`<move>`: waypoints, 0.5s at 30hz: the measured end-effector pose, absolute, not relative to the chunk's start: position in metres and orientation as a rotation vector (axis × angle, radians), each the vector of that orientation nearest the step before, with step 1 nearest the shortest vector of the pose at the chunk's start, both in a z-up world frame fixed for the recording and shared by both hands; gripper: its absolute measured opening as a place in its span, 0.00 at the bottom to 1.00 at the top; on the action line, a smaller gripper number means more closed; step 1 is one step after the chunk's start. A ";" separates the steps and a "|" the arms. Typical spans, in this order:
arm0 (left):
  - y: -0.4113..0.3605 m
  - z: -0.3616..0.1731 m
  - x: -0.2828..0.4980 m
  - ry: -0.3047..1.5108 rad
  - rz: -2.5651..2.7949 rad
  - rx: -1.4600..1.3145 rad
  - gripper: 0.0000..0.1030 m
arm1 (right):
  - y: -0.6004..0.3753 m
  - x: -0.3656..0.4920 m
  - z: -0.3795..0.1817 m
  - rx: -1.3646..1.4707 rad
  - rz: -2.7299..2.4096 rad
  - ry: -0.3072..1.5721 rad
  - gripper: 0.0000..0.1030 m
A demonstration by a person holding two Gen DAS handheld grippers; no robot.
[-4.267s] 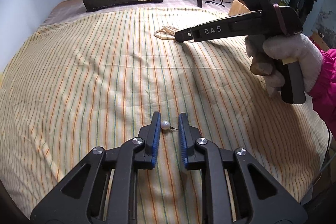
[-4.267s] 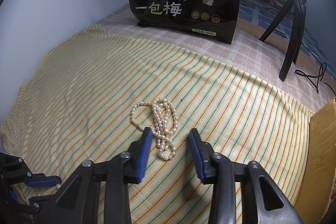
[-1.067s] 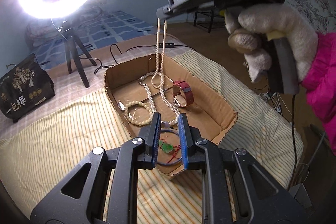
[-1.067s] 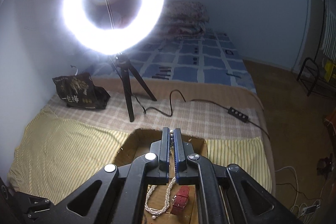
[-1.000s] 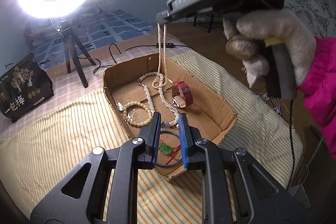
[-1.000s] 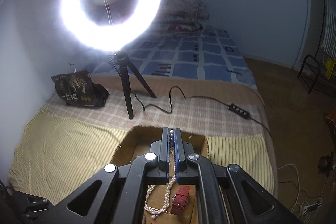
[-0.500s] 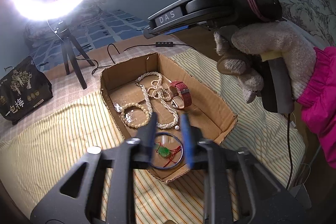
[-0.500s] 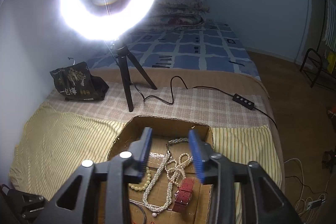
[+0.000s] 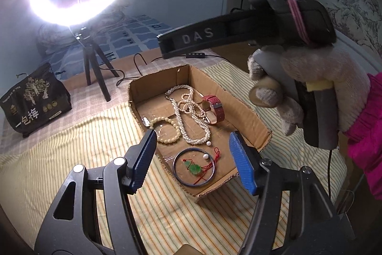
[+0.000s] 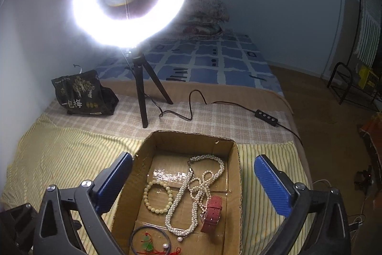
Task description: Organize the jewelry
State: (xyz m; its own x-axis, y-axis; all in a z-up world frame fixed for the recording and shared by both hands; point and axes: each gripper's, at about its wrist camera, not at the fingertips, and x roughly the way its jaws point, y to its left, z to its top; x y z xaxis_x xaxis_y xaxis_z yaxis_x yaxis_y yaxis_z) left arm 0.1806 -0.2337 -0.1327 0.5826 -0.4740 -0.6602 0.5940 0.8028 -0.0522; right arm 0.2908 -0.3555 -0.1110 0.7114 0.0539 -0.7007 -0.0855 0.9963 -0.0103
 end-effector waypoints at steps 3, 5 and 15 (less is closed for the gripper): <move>-0.226 -0.127 0.176 0.706 -0.617 0.175 0.63 | -0.352 0.282 -0.106 -0.041 0.068 0.769 1.00; -0.221 -0.124 0.173 0.706 -0.611 0.171 0.64 | -0.351 0.274 -0.102 -0.042 0.060 0.762 1.00; -0.189 -0.102 0.149 0.679 -0.567 0.151 0.64 | -0.353 0.222 -0.080 -0.021 -0.007 0.707 1.00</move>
State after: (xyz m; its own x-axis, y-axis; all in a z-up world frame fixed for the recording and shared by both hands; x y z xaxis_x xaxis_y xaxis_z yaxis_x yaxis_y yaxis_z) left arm 0.1492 -0.1890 -0.1017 0.6344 -0.4459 -0.6314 0.5417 0.8392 -0.0484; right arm 0.2215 -0.3527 -0.0798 0.7606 -0.0134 -0.6491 -0.0010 0.9998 -0.0219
